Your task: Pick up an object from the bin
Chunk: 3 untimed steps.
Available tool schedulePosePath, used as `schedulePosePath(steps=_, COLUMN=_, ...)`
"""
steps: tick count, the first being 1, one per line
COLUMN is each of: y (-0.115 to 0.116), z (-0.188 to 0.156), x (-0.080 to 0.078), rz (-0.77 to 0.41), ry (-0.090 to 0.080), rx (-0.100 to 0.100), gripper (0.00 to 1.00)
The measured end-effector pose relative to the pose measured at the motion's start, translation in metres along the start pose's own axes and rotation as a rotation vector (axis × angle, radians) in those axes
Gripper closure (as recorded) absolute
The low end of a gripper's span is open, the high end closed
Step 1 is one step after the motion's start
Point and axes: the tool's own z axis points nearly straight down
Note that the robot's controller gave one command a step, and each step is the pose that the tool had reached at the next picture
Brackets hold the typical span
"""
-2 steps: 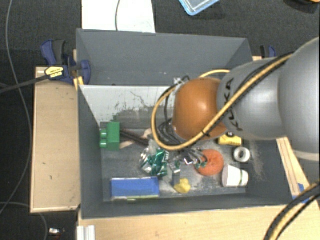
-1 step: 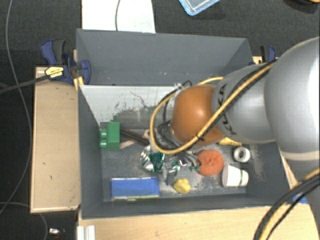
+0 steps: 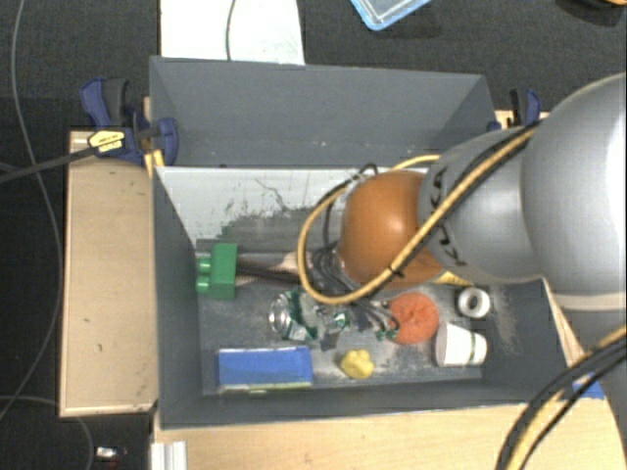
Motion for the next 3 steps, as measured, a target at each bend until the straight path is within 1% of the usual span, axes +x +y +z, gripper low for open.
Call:
schedulePosePath(steps=1, y=0.000, z=0.000, x=0.000, rz=0.000, ry=0.000, rx=0.000, gripper=1.00)
schedulePosePath(steps=3, y=0.000, z=-0.029, x=0.001, rz=0.002, ry=0.007, rx=0.000, gripper=1.00)
